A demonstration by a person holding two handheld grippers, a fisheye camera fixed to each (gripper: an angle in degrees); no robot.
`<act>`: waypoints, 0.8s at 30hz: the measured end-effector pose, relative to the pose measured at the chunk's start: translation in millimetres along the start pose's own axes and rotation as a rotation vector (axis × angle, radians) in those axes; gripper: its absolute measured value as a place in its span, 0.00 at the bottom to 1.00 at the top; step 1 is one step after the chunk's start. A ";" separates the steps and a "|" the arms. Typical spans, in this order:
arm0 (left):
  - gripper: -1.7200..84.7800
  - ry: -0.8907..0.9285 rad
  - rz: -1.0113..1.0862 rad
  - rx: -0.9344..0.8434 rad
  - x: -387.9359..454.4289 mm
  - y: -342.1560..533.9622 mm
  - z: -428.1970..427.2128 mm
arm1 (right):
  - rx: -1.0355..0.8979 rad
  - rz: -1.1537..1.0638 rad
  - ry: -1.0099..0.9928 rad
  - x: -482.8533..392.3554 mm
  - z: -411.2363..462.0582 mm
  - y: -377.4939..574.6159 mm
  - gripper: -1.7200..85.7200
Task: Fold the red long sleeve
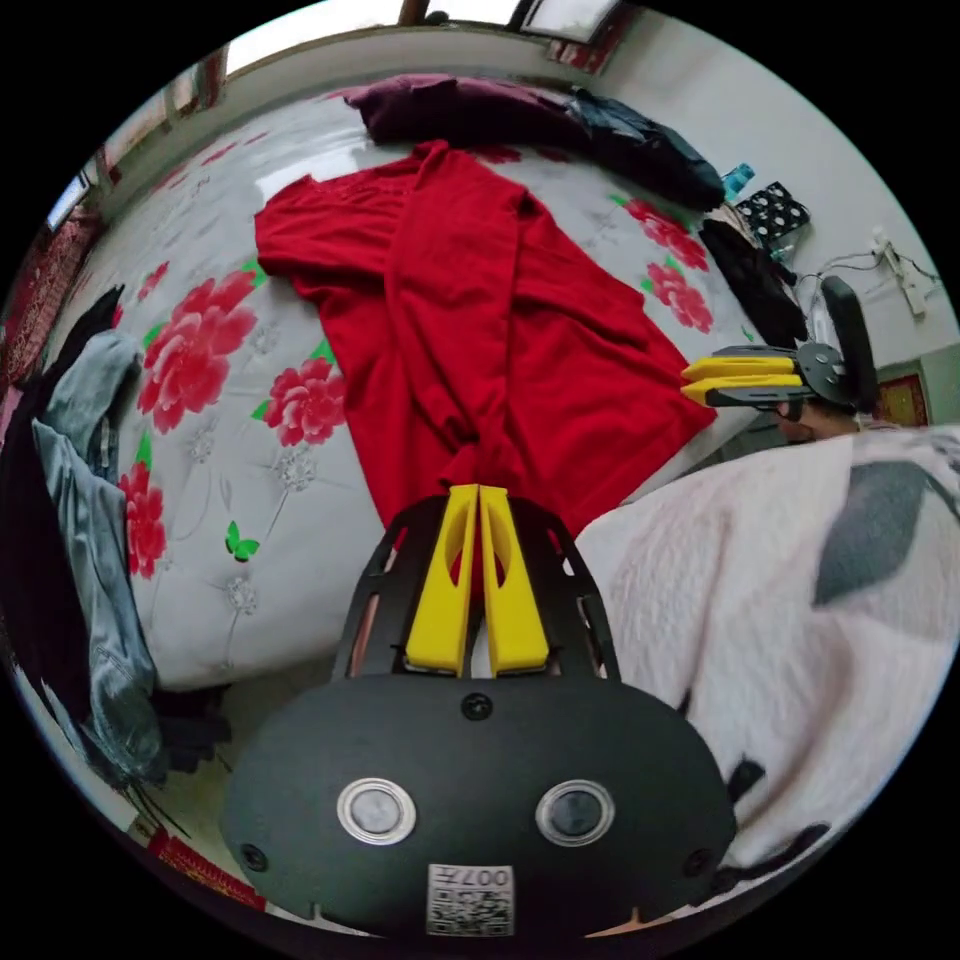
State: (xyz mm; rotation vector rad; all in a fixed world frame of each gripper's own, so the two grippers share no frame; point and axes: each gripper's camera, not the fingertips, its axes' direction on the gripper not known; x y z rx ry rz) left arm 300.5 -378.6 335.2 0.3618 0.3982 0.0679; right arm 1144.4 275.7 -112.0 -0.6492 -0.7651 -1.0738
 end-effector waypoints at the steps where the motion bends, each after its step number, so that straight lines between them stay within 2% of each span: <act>1: 0.02 0.006 0.055 0.035 12.8 11.1 -8.1 | 0.006 0.003 0.010 2.3 1.5 2.7 0.11; 5: 0.03 -0.022 0.081 0.070 36.7 37.0 -11.9 | 0.015 0.043 0.023 20.7 4.5 10.4 0.11; 6: 0.06 -0.050 0.051 0.085 37.1 39.6 -7.7 | 0.024 0.041 0.023 22.0 3.8 9.9 0.11; 9: 0.12 -0.015 -0.002 0.076 31.9 24.3 10.9 | 0.039 0.015 0.007 25.8 4.5 -2.5 0.11; 11: 0.12 0.013 0.007 0.029 31.7 8.0 29.6 | 0.050 0.011 0.002 30.1 6.1 -13.3 0.11; 13: 0.08 -0.088 0.042 -0.085 38.0 -8.9 53.1 | 0.053 0.011 0.002 33.9 7.9 -16.7 0.11; 14: 0.07 -0.105 0.061 -0.088 40.8 -11.3 51.6 | 0.048 0.012 0.002 36.6 9.2 -17.1 0.10; 17: 0.06 -0.321 0.095 -0.088 61.3 -14.5 27.2 | 0.049 0.013 0.010 44.2 7.9 -10.5 0.10; 19: 0.06 -0.491 0.186 -0.016 89.3 -1.9 7.6 | 0.049 0.028 0.008 52.7 7.0 -3.9 0.10; 21: 0.07 -0.497 0.209 -0.033 100.5 7.6 8.0 | 0.046 0.053 -0.002 63.5 5.9 2.2 0.10; 24: 0.06 -0.468 0.108 -0.105 90.7 21.4 21.0 | 0.044 0.093 -0.005 82.9 1.2 10.6 0.10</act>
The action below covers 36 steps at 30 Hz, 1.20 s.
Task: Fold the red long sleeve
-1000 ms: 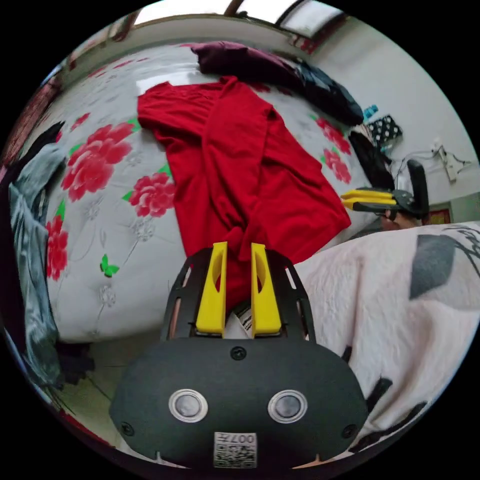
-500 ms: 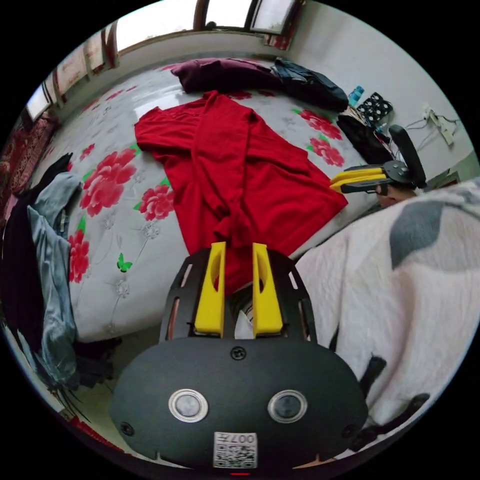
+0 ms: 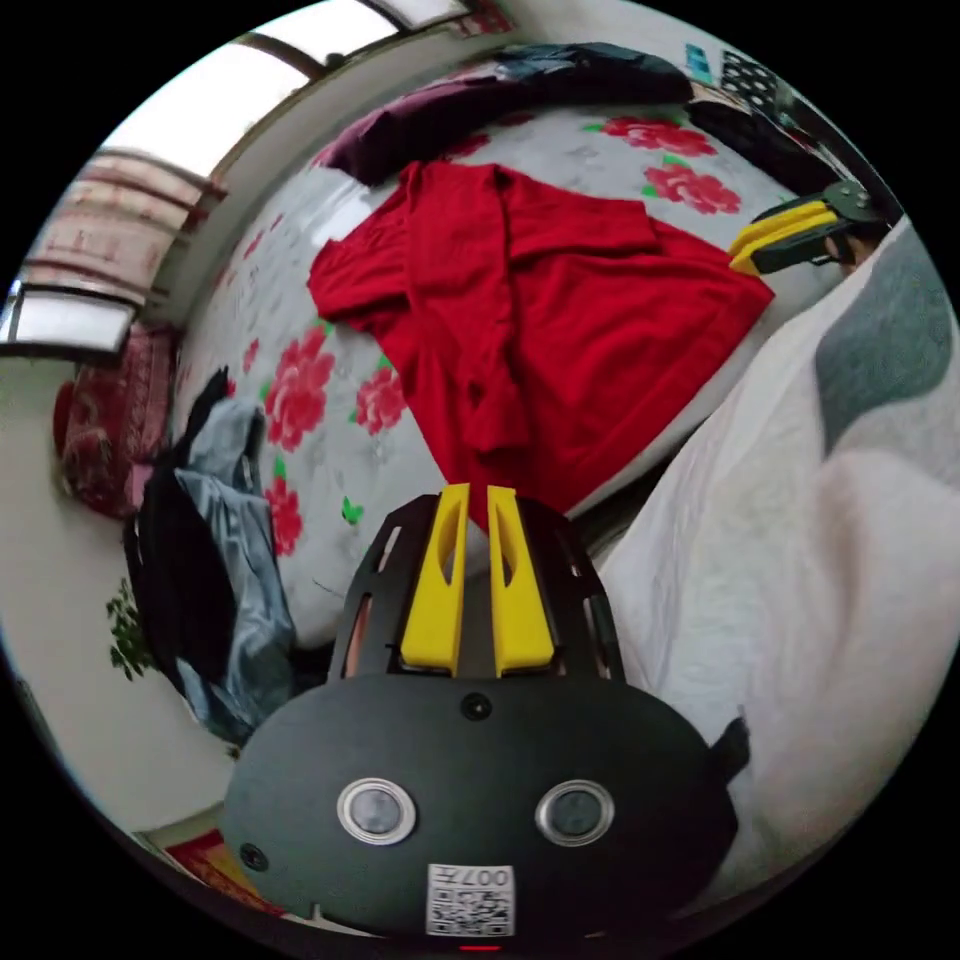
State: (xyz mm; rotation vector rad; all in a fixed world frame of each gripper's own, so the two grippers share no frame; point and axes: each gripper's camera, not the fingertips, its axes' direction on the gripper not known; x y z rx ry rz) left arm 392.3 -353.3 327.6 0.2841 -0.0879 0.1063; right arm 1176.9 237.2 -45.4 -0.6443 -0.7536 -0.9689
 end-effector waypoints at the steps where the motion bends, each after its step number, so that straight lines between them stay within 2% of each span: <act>1: 0.07 0.068 -0.074 -0.023 -11.6 5.8 5.7 | -0.005 0.013 0.002 7.8 -2.5 1.9 0.10; 7: 0.12 0.444 -0.356 0.016 -88.2 29.0 28.6 | -0.076 0.010 0.012 36.4 -2.0 3.4 0.10; 12: 0.12 0.478 -0.296 -0.159 -99.5 -2.4 63.7 | -0.123 -0.081 0.085 30.9 -3.4 -9.4 0.07; 15: 0.09 0.336 -0.164 -0.224 -98.3 -22.3 57.8 | -0.159 -0.143 0.117 22.6 -3.3 -14.3 0.05; 17: 0.03 0.379 -0.141 -0.182 -108.7 -24.4 53.0 | -0.168 -0.155 0.104 27.5 -8.1 -19.2 0.03; 19: 0.02 0.580 -0.218 -0.126 -143.1 -21.9 52.1 | -0.154 -0.134 -0.019 42.0 -20.8 -25.9 0.02; 22: 0.01 0.826 -0.382 0.073 -211.2 -14.7 36.0 | 0.003 -0.039 -0.216 82.9 -71.5 -40.0 0.02; 25: 0.02 0.988 -0.487 0.279 -288.0 -19.3 21.6 | 0.182 0.071 -0.377 132.6 -129.3 -63.8 0.02; 29: 0.03 1.035 -0.541 0.421 -378.5 -58.1 18.1 | 0.394 0.114 -0.455 179.4 -193.3 -130.3 0.02; 31: 0.06 1.012 -0.649 0.468 -428.5 -89.3 27.3 | 0.447 0.121 -0.408 188.1 -206.1 -166.6 0.03; 34: 0.09 0.969 -0.761 0.413 -465.1 -115.8 45.6 | 0.388 0.203 -0.265 203.9 -191.5 -219.6 0.04; 36: 0.10 0.953 -0.764 0.396 -472.8 -121.2 51.6 | 0.323 0.227 -0.217 210.9 -175.2 -232.6 0.05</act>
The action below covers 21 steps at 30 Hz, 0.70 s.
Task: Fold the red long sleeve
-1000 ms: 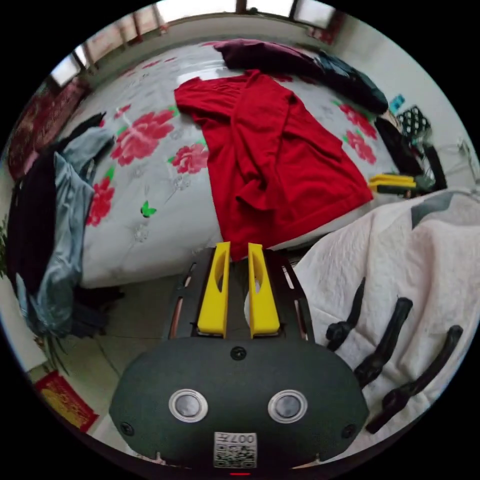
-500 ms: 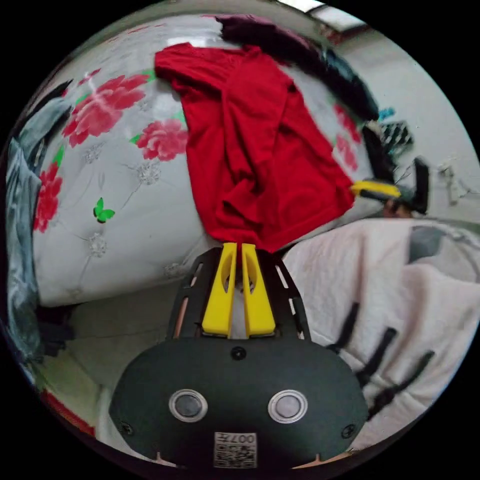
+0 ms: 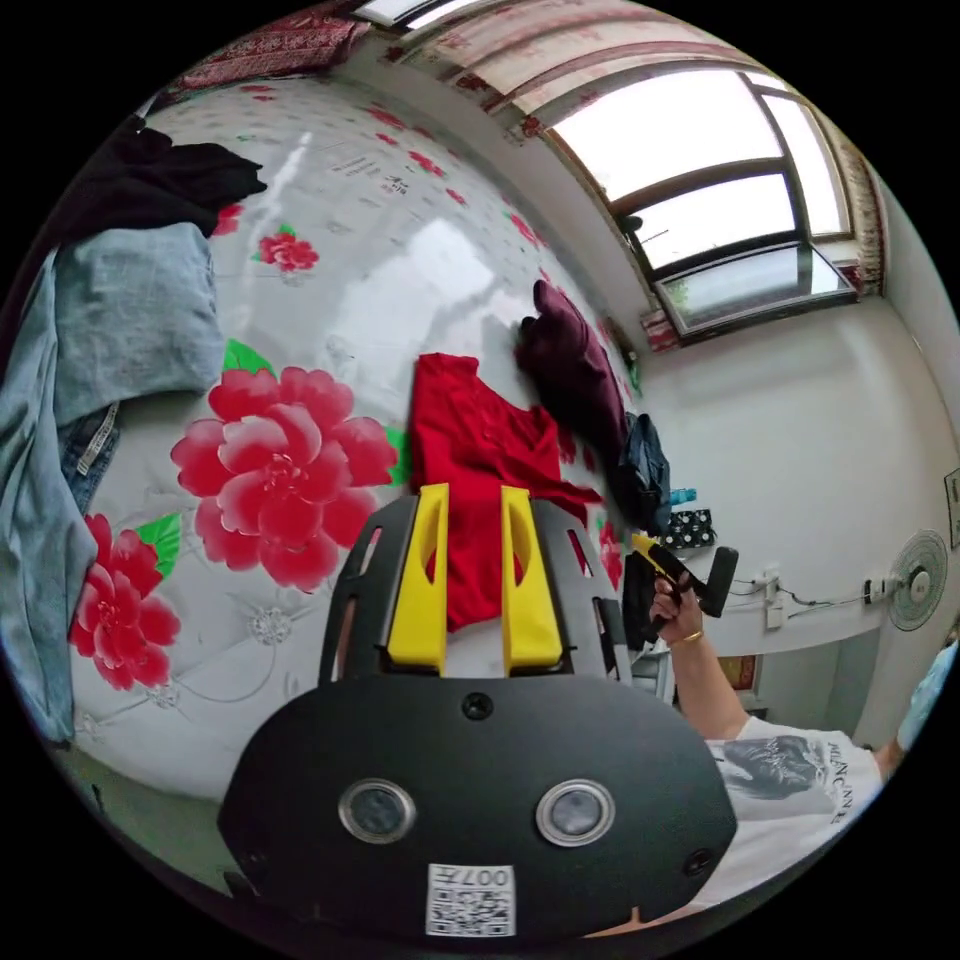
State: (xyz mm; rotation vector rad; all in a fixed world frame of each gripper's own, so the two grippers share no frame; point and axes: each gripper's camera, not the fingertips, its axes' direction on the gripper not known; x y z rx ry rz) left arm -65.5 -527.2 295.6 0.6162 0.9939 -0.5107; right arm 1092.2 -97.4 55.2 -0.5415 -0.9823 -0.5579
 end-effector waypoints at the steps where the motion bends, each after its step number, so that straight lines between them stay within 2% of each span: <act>1: 0.11 -0.024 0.016 -0.029 -2.9 -0.9 3.4 | -0.027 0.001 0.029 4.2 8.9 2.5 0.05; 5: 0.11 -0.105 0.047 -0.163 -13.1 12.6 24.2 | -0.134 0.005 0.149 22.2 37.3 30.8 0.07; 11: 0.11 -0.087 0.077 -0.338 -5.8 7.6 71.9 | -0.322 -0.030 0.182 29.9 82.2 37.5 0.07; 13: 0.04 -0.204 0.100 -0.358 0.2 -4.6 79.8 | -0.357 -0.064 0.239 24.7 92.9 36.1 0.06; 16: 0.02 -0.179 0.139 -0.400 2.6 -17.8 78.2 | -0.401 -0.169 0.295 13.2 93.6 36.0 0.03; 18: 0.01 -0.161 0.197 -0.407 9.7 -17.4 68.8 | -0.401 -0.191 0.256 11.8 79.5 37.4 0.02; 20: 0.01 -0.110 0.224 -0.386 17.7 -12.1 49.9 | -0.356 -0.168 0.131 15.3 39.0 45.0 0.02; 21: 0.01 -0.025 0.207 -0.362 21.4 -7.1 31.8 | -0.342 -0.150 0.093 17.4 25.6 48.3 0.02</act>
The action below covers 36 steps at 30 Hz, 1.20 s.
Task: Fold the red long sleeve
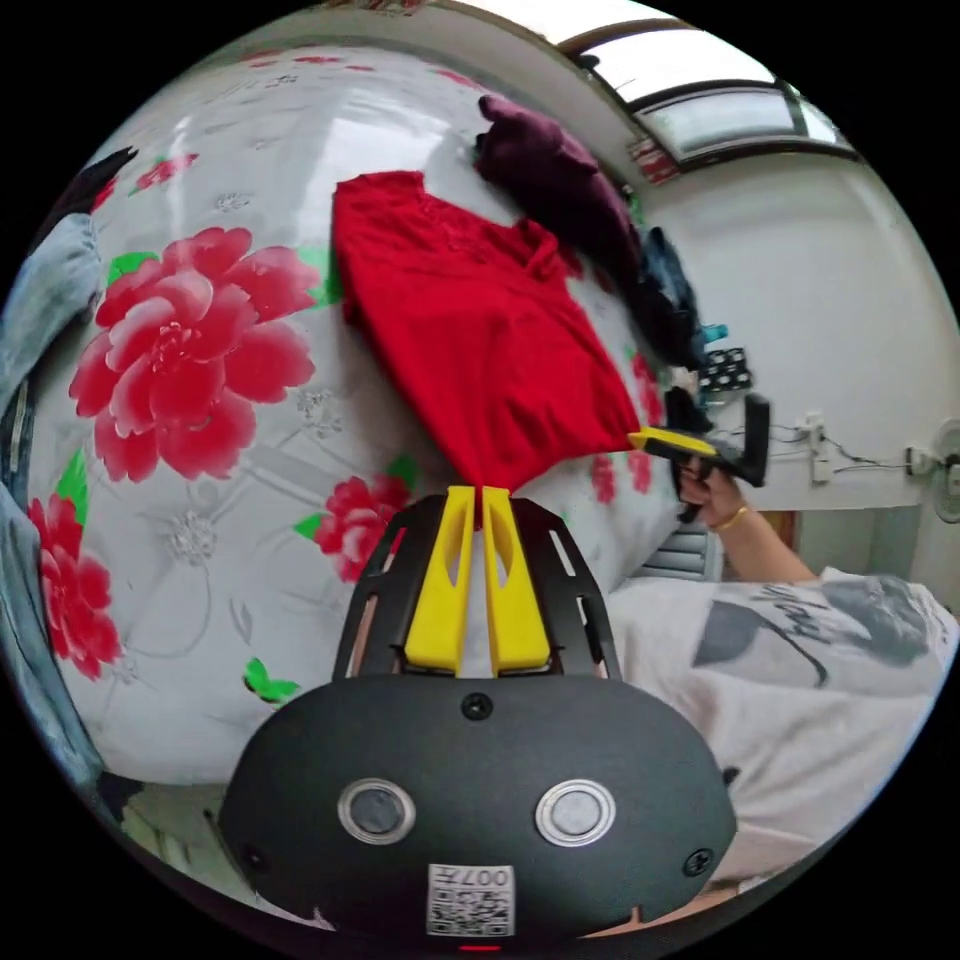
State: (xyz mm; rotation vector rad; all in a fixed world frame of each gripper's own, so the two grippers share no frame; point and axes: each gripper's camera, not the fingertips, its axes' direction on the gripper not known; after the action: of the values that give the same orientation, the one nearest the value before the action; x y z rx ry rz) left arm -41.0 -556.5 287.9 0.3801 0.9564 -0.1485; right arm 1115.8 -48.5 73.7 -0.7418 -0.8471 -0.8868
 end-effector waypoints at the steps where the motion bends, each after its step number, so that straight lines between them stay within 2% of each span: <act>1: 0.01 0.095 -0.006 0.032 5.2 11.8 -15.9 | 0.022 0.019 -0.083 4.4 -22.1 16.7 0.02; 7: 0.01 0.385 -0.075 0.073 16.1 38.9 -64.8 | 0.133 0.115 -0.463 28.7 -124.0 81.8 0.02; 11: 0.02 0.425 -0.159 0.146 -1.2 1.9 -78.0 | 0.255 0.141 -0.599 49.3 -167.2 54.8 0.02; 13: 0.04 0.354 -0.230 0.227 -14.0 -34.0 -83.8 | 0.282 0.151 -0.580 55.5 -173.5 24.8 0.03; 16: 0.08 0.273 -0.304 0.379 -25.6 -64.9 -95.5 | 0.373 0.168 -0.420 60.9 -179.4 -20.3 0.05; 19: 0.11 0.137 -0.289 0.414 -23.9 -75.5 -102.8 | 0.341 0.208 -0.291 69.5 -169.8 -37.0 0.08; 22: 0.13 -0.002 -0.262 0.321 -25.1 -69.5 -85.2 | 0.278 0.264 -0.238 86.8 -140.3 -15.2 0.10; 24: 0.14 -0.028 -0.279 0.231 -32.4 -61.1 -64.3 | 0.223 0.346 -0.251 105.0 -115.1 7.6 0.11; 26: 0.16 -0.019 -0.304 0.157 -39.4 -52.6 -43.2 | 0.166 0.460 -0.286 125.8 -86.8 37.3 0.12; 29: 0.17 0.032 -0.319 0.104 -44.3 -48.1 -18.4 | 0.136 0.509 -0.351 130.9 -63.9 50.8 0.12; 33: 0.15 0.010 -0.272 0.062 -39.3 -60.5 -14.3 | 0.150 0.472 -0.376 122.0 -52.7 27.1 0.10; 36: 0.09 0.110 -0.244 0.001 -37.5 -70.1 -5.4 | 0.077 0.415 -0.388 111.1 -39.1 -3.1 0.09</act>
State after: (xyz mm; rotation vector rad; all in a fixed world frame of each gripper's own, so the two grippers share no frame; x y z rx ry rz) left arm -86.8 -620.8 298.3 0.2734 1.1103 -0.3526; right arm 1166.2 -121.0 151.8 -0.9951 -1.0124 -0.3409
